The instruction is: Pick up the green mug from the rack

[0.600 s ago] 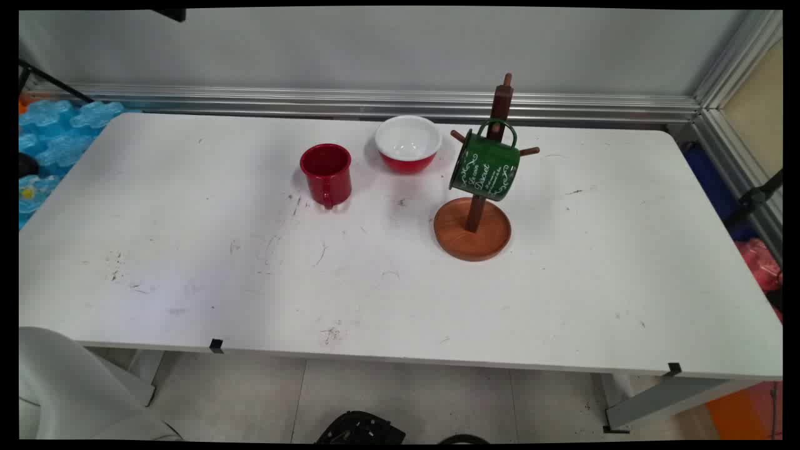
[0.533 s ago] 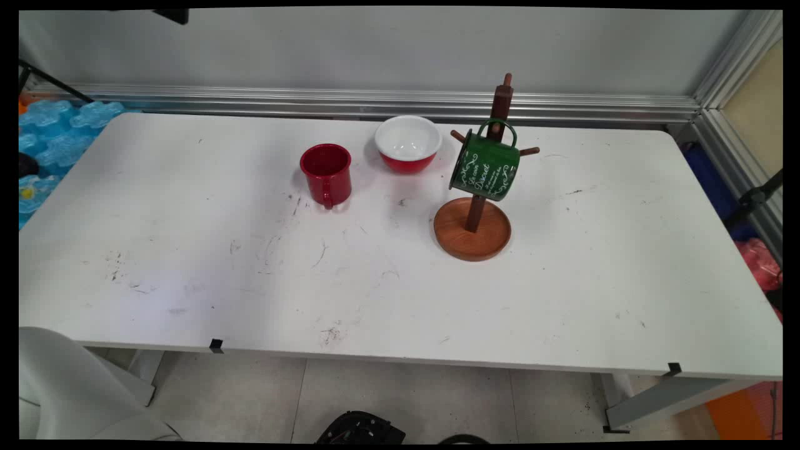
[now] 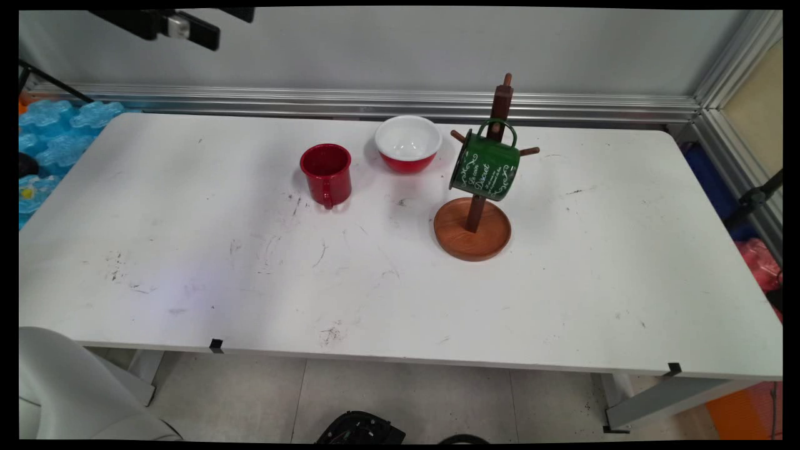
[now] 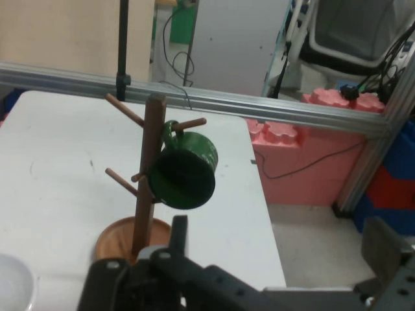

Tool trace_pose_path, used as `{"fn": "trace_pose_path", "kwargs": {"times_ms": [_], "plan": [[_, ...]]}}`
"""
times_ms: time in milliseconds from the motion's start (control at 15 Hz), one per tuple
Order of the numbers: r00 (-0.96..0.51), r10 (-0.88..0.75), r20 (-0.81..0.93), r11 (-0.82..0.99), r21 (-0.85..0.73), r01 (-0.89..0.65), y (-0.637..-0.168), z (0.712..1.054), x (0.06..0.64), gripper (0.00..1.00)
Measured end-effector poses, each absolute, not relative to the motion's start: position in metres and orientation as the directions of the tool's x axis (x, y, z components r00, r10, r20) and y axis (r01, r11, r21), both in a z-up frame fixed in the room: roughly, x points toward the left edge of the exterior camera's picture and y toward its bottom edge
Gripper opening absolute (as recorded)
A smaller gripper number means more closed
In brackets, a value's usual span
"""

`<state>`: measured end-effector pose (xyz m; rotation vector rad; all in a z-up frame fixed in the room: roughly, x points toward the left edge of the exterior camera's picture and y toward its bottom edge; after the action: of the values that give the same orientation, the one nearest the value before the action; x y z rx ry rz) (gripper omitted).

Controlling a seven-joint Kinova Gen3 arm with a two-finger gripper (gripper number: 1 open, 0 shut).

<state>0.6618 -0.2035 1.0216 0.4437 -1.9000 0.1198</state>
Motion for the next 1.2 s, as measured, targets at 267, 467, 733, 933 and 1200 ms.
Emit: {"fn": "trace_pose_path", "kwargs": {"times_ms": [267,467,733,933,1200], "plan": [[-0.314,-0.243,0.918,0.925,0.121,-0.361,-0.211,1.003,0.656,1.00],[-0.320,-0.245,0.915,0.924,0.121,-0.363,-0.218,0.989,0.651,1.00],[-0.322,-0.249,0.913,0.923,0.123,-0.363,-0.227,0.969,0.641,1.00],[-0.324,-0.256,0.911,0.922,0.129,-0.364,-0.236,0.950,0.631,1.00],[-0.324,-0.263,0.909,0.922,0.138,-0.362,-0.247,0.927,0.616,1.00]]}}
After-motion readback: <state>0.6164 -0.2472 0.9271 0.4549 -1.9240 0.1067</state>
